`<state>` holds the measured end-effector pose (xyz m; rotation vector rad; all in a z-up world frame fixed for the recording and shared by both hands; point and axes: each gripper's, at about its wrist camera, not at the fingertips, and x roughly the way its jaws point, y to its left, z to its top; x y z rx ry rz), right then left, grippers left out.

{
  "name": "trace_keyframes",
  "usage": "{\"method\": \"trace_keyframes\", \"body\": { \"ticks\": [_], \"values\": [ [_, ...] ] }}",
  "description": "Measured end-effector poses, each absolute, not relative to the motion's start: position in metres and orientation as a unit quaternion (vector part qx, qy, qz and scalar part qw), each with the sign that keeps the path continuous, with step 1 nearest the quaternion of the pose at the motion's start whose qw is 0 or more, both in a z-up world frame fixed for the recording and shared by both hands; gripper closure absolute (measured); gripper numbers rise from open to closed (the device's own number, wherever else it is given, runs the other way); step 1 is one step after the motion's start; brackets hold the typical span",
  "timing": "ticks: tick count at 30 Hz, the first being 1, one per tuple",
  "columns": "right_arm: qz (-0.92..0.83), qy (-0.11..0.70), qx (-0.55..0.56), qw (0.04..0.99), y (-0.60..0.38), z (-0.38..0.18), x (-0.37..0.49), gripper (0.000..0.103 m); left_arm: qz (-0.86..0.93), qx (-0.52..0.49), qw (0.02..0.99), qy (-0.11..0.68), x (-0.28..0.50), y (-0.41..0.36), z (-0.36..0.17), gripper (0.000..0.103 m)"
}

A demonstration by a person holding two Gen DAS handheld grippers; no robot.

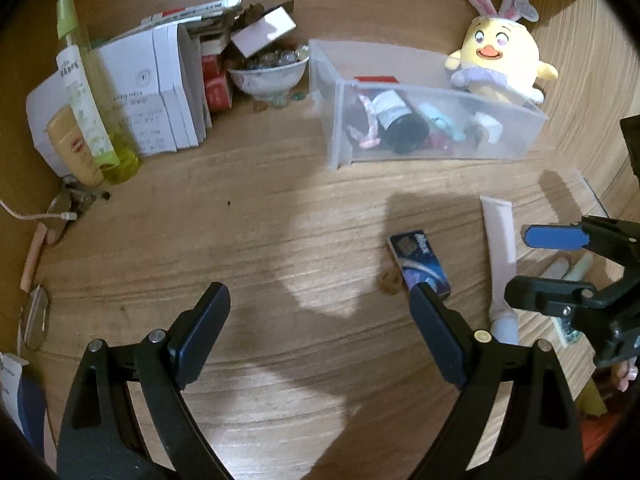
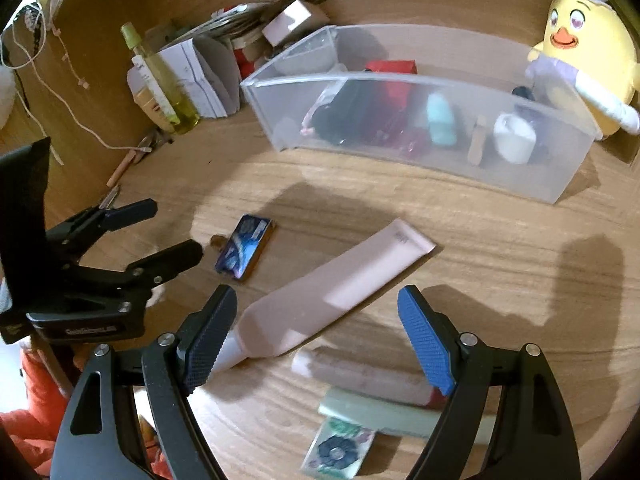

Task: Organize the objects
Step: 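Withdraw both tools from the bin toward the blue card and pink tube, then grasp blue card packet with left gripper while right grasps pink squeeze tube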

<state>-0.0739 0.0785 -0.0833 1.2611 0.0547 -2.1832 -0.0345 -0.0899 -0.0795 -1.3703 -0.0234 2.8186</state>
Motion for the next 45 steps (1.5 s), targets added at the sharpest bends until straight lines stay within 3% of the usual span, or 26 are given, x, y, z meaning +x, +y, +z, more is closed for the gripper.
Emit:
{"method": "trace_keyframes", "body": {
  "ticks": [2, 4, 15, 20, 26, 30, 45],
  "values": [
    [-0.822, 0.026, 0.48, 0.306, 0.075, -0.085, -0.072, 0.023, 0.894, -0.447, 0.011, -0.014, -0.036, -0.091, -0.084, 0.013],
    [-0.819, 0.035, 0.484, 0.306, 0.069, -0.086, -0.069, 0.022, 0.89, -0.456, 0.02, -0.014, -0.037, -0.089, -0.086, 0.024],
    [-0.827, 0.104, 0.466, 0.297, 0.047, -0.088, -0.055, 0.023, 0.891, -0.452, 0.034, 0.005, -0.046, -0.074, -0.085, 0.043],
    [-0.835, 0.125, 0.452, 0.288, 0.048, -0.087, -0.051, 0.047, 0.895, -0.444, 0.042, 0.012, -0.047, -0.068, -0.084, 0.057],
    [-0.844, 0.119, 0.443, 0.279, 0.056, -0.086, -0.053, 0.066, 0.897, -0.439, 0.046, 0.01, -0.048, -0.067, -0.083, 0.073],
    [-0.848, 0.116, 0.436, 0.279, 0.056, -0.086, -0.054, 0.078, 0.898, -0.437, 0.042, 0.002, -0.049, -0.069, -0.082, 0.091],
    [-0.859, 0.07, 0.415, 0.293, 0.061, -0.074, -0.055, 0.088, 0.91, -0.411, 0.033, -0.028, -0.04, -0.078, -0.064, 0.091]
  ]
}}
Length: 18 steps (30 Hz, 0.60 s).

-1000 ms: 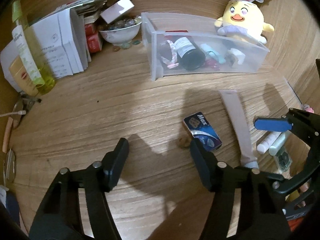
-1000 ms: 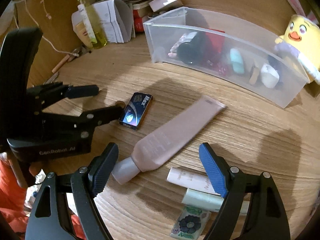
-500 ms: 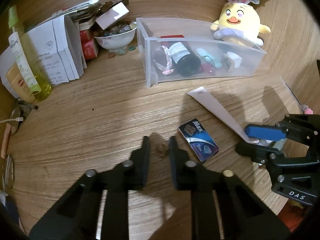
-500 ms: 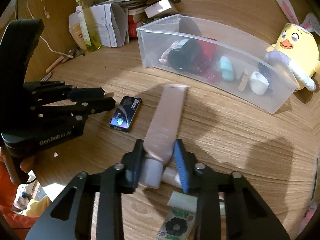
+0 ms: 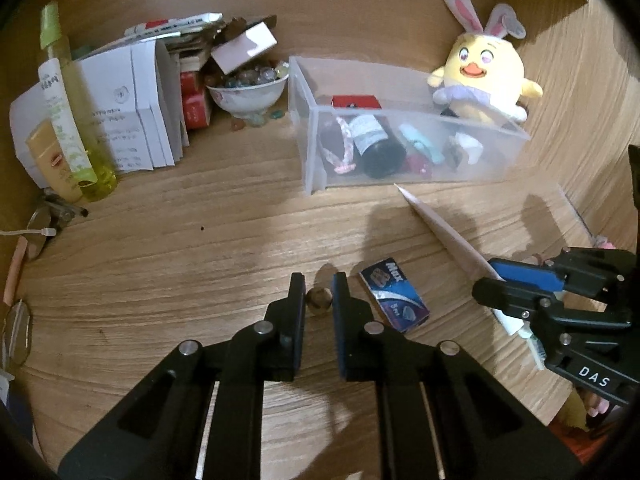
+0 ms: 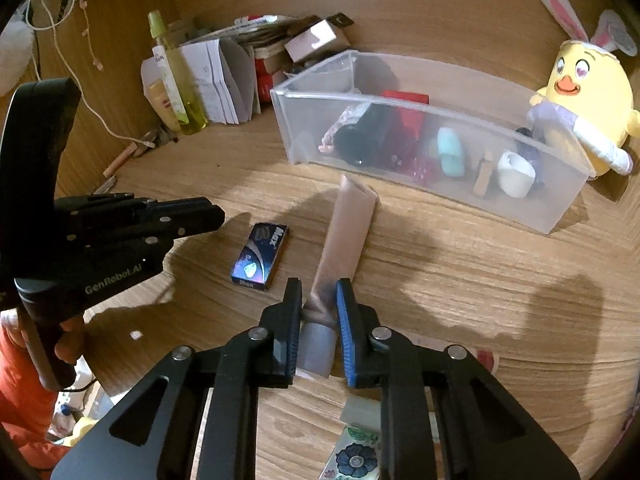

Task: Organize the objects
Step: 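Grasp blue card packet with left gripper while right grasps pink squeeze tube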

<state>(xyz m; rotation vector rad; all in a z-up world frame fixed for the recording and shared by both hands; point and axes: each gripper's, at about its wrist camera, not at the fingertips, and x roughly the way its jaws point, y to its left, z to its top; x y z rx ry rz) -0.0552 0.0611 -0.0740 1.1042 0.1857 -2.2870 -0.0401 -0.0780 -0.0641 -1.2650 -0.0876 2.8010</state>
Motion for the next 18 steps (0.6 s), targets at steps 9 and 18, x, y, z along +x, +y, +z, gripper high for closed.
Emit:
{"method": "trace_keyframes", "body": {
  "ticks": [9, 18],
  "values": [
    [-0.869, 0.056, 0.387, 0.304, 0.068, -0.055, -0.05, 0.088, 0.922, -0.385, 0.035, -0.033, -0.034, -0.075, -0.043, 0.091],
    [-0.882, 0.046, 0.357, 0.306, 0.082, -0.033, -0.044, 0.089, 0.932, -0.357, 0.041, -0.05, -0.03, -0.071, -0.023, 0.091]
  ]
}}
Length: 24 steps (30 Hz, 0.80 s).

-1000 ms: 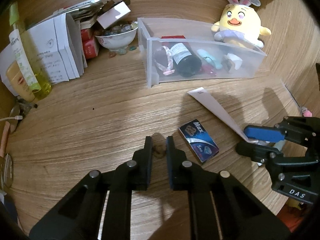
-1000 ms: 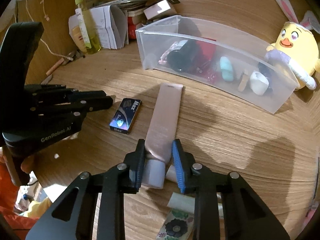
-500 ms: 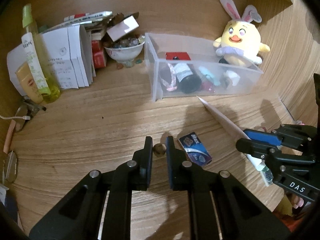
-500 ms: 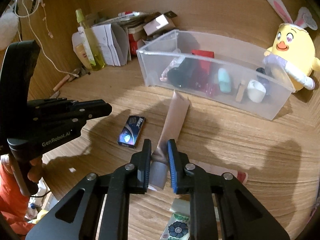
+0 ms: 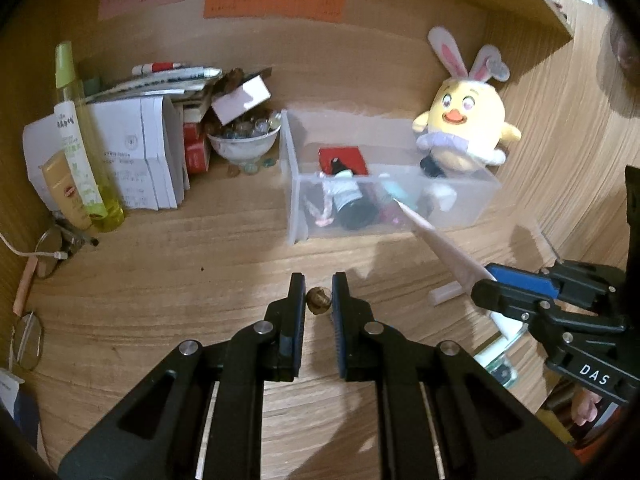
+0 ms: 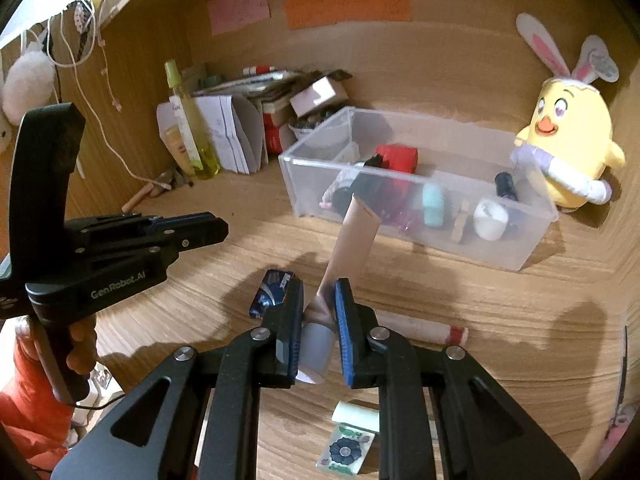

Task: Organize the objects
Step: 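Grasp blue card packet with left gripper while right grasps pink squeeze tube, then carry blue card packet and pink tube over the clear plastic bin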

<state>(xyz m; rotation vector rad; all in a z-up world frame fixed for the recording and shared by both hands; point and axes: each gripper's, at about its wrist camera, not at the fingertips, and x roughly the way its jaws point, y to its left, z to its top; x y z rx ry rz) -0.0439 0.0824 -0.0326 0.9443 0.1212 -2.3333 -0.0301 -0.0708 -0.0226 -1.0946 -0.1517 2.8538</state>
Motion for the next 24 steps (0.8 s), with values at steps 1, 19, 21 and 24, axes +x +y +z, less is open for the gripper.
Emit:
{"method": "trace_keyframes", "body": {
  "ticks": [1, 19, 21, 24],
  "values": [
    [-0.883, 0.045, 0.354, 0.306, 0.083, -0.03, -0.043, 0.089, 0.933, -0.353, 0.041, -0.05, -0.03, -0.069, -0.019, 0.091],
    [-0.909, 0.03, 0.29, 0.297, 0.107, 0.009, -0.039, 0.088, 0.945, -0.315, 0.058, -0.068, -0.054, -0.053, 0.013, 0.091],
    [-0.913, 0.028, 0.285, 0.292, 0.11, 0.012, -0.043, 0.088, 0.945, -0.313, 0.06, -0.07, -0.059, -0.051, 0.015, 0.091],
    [-0.918, 0.024, 0.279, 0.282, 0.115, 0.015, -0.053, 0.089, 0.947, -0.309, 0.06, -0.068, -0.064, -0.049, 0.019, 0.091]
  ]
}}
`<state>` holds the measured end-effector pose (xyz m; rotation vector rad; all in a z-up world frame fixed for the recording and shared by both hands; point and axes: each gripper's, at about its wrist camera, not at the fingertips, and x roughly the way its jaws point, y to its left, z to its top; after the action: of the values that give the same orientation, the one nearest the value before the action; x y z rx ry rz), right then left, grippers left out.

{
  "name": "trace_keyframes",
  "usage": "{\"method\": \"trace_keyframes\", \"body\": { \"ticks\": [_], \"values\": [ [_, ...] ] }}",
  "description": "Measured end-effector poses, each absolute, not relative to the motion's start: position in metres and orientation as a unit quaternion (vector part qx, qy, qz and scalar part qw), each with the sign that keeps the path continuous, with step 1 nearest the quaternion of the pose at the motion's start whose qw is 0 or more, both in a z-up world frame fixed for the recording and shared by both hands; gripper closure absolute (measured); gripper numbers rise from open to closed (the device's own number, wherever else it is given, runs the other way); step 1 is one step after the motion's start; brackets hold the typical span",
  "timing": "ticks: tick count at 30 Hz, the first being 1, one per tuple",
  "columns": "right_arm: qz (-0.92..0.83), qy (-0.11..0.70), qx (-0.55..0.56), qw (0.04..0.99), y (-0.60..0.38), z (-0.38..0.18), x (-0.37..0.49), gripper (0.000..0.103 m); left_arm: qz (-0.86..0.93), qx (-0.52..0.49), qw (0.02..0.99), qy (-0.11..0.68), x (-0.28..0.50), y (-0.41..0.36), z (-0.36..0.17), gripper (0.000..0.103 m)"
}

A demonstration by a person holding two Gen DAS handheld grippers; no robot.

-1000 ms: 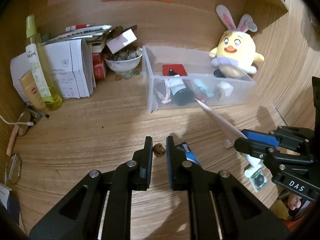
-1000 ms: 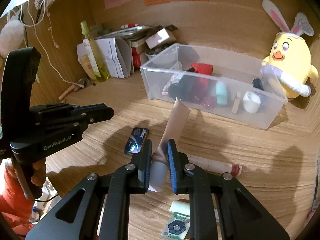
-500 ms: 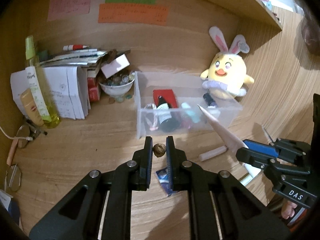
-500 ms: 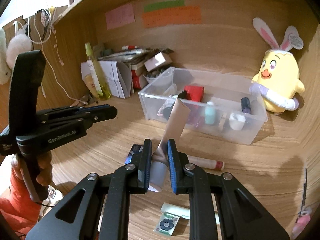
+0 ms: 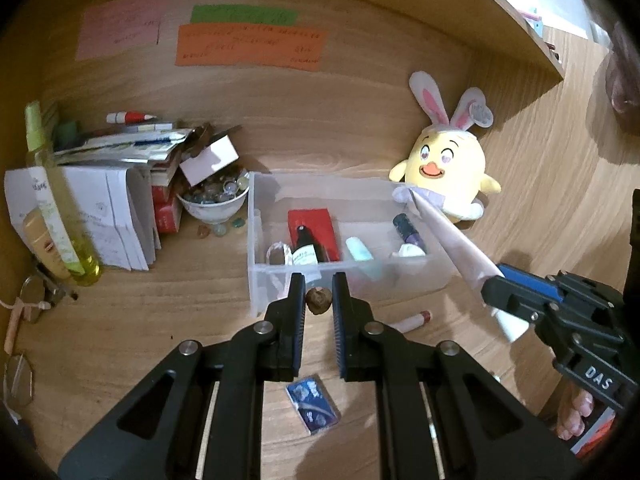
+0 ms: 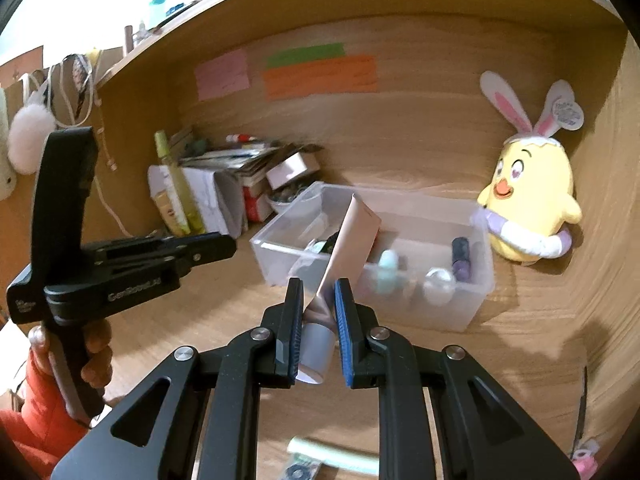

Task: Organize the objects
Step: 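Carry blue card packet and pink tube over the clear plastic bin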

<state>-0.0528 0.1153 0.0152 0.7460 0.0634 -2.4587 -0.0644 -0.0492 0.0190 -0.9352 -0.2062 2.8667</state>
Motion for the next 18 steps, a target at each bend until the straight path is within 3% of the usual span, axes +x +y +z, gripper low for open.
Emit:
{"method": "trace_keyframes", "body": {
  "ticks": [18],
  "values": [
    [-0.94, 0.026, 0.248, 0.235, 0.124, 0.039, -0.122, 0.089, 0.952, -0.294, 0.05, -0.063, -0.111, -0.044, 0.035, 0.091]
  ]
}}
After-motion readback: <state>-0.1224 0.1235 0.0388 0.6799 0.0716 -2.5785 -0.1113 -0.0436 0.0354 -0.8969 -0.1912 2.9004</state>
